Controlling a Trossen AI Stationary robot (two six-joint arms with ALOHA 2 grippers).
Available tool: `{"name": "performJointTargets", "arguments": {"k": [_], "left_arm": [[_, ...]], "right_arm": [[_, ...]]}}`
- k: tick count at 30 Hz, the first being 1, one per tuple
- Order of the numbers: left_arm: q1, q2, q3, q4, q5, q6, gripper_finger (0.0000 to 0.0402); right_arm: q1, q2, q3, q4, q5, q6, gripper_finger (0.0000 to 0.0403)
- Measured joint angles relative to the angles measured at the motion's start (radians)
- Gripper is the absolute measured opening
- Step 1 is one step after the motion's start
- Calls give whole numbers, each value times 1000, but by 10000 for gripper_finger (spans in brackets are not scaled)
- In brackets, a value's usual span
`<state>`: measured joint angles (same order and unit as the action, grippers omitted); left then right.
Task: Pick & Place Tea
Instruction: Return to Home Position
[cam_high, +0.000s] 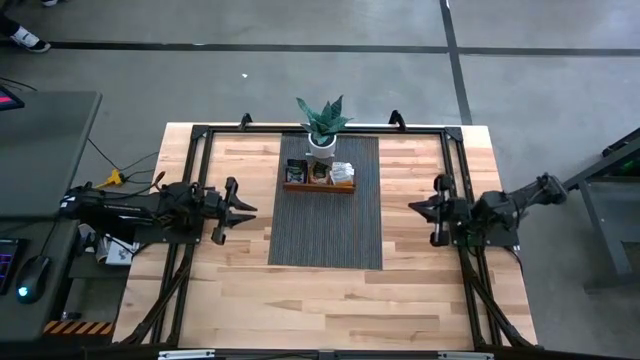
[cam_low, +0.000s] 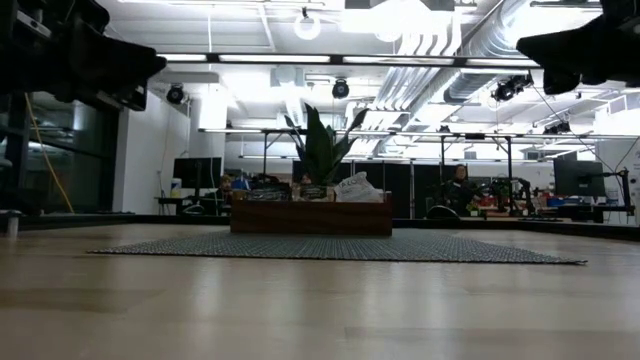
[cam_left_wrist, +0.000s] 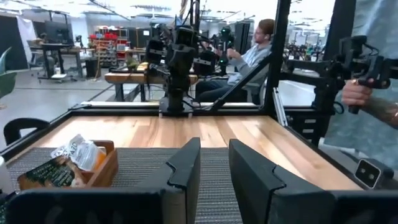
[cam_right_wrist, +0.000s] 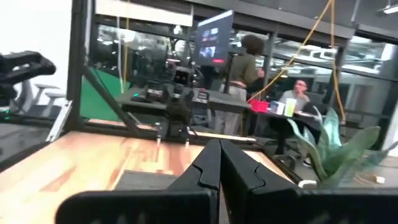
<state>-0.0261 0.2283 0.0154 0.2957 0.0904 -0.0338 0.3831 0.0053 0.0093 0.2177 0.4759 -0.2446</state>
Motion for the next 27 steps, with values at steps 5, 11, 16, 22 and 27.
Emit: {"name": "performJointTargets", "arguments": {"k": [5,11,16,22,27], "left_arm": [[0,1,0,-22,-43,25,82],[0,1,0,-73,-100,37,82],[0,1,0,-96,-190,42,82],[0,1,0,-105,-238,56,82],[0,2,0,-131,-227,56,82]], "right_arm": [[-103,0,0,-106,-43,38,0],[-181,23,0,-154,-154,113,0],[-223,62,0,-156,-156,133,0],[-261,140,0,-168,-228,192,0],[-261,179,0,-167,-223,197,0]]}}
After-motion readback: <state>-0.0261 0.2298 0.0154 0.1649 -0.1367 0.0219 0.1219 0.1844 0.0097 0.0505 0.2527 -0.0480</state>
